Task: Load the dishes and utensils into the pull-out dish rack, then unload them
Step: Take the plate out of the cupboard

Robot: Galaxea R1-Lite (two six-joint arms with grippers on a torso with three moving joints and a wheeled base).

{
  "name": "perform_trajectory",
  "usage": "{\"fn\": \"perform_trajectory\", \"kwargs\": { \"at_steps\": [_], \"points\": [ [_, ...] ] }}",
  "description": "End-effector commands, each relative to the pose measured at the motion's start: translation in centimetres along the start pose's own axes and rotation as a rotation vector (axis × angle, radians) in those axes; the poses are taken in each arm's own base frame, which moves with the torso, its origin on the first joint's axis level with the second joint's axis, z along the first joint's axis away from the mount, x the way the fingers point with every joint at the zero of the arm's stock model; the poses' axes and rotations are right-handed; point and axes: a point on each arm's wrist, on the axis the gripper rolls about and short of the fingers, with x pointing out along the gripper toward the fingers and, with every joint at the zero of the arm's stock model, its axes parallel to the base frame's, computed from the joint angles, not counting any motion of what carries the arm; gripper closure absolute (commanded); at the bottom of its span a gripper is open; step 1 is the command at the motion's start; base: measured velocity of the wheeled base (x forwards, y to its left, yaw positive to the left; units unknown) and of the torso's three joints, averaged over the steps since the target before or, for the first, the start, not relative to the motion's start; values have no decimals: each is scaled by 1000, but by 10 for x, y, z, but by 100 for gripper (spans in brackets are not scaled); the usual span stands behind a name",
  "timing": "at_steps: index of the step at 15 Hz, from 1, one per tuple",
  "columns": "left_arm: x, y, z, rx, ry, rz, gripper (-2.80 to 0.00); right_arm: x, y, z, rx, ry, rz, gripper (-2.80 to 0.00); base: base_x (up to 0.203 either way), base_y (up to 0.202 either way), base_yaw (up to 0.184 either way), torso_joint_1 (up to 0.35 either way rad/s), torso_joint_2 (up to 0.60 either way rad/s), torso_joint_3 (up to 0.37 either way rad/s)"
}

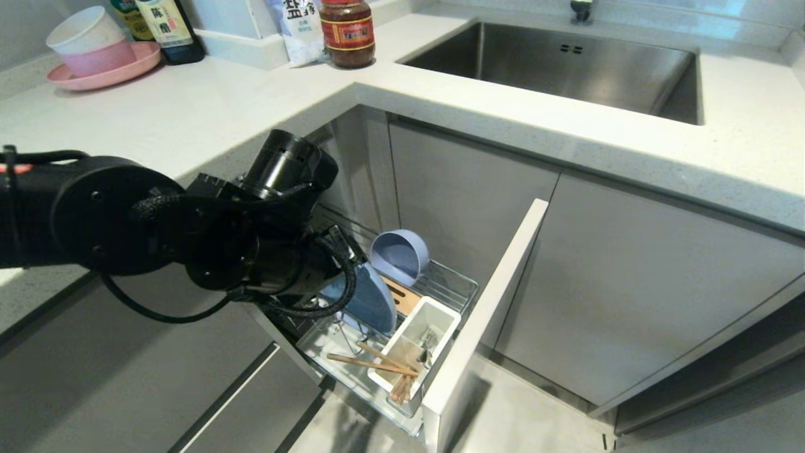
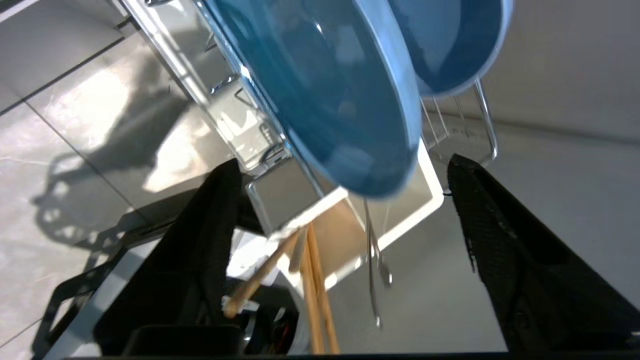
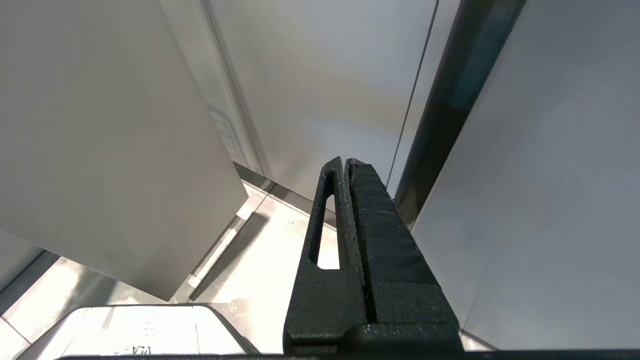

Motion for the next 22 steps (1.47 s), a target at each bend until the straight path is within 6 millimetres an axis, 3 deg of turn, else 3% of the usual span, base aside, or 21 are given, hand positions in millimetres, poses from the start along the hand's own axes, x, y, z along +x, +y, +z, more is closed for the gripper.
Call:
{"fn": "perform_trajectory", "kwargs": {
  "at_steps": [1, 7, 16, 17, 22],
  "points": [
    [19, -2, 4, -20, 20, 13, -280, 0, 0, -1, -1, -2, 0, 0, 0, 0, 0, 0, 0, 0],
    [41, -12, 5, -23, 44, 21, -280, 0, 0, -1, 0, -2, 0, 0, 0, 0, 0, 0, 0, 0],
    [40, -12, 5, -25, 38, 28, -280, 0, 0, -1, -1, -2, 0, 0, 0, 0, 0, 0, 0, 0],
    [40, -12, 5, -23, 39, 29, 0, 0, 0, 0, -1, -3, 0, 0, 0, 0, 0, 0, 0, 0],
    [36, -12, 6, -24, 33, 20, 0, 0, 0, -1, 1, -2, 0, 0, 0, 0, 0, 0, 0, 0]
  ]
}}
